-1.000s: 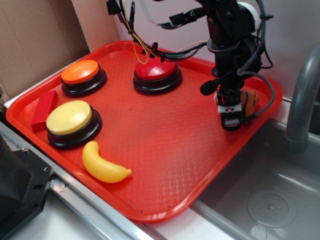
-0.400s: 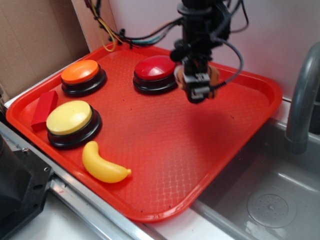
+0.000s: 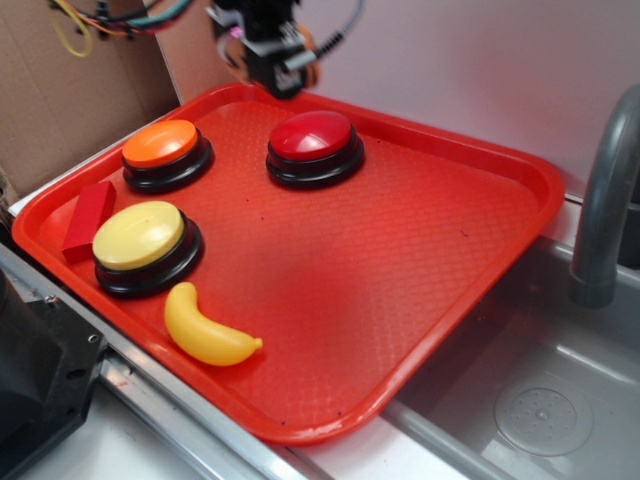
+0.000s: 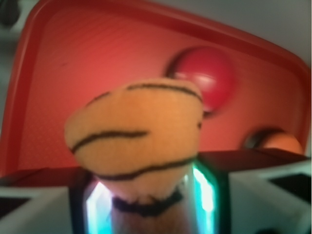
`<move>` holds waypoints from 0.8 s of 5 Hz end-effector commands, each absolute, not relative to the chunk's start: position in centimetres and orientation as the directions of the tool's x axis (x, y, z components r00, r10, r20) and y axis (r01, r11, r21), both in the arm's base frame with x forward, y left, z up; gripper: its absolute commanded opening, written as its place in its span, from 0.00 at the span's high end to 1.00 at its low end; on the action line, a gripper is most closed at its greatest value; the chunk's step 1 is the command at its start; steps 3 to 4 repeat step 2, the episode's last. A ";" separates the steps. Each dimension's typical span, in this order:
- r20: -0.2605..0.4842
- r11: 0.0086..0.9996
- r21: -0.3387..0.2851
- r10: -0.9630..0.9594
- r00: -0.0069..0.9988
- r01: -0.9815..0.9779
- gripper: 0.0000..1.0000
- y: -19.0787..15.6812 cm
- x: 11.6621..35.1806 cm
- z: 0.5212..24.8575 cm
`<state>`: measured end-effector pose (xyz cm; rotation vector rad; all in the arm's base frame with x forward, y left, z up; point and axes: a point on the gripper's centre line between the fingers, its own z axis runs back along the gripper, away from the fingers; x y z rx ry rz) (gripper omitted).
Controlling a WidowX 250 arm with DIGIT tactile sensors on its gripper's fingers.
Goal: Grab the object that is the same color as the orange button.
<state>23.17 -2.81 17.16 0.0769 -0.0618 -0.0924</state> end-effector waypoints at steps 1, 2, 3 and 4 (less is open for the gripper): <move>0.169 0.994 -0.006 0.108 0.980 -0.109 1.00 -0.7 20.4 21.2; 0.111 0.986 -0.022 0.166 0.980 -0.165 1.00 -0.2 20.0 21.4; 0.111 0.986 -0.022 0.166 0.980 -0.165 1.00 -0.2 20.0 21.4; 0.111 0.986 -0.022 0.166 0.980 -0.165 1.00 -0.2 20.0 21.4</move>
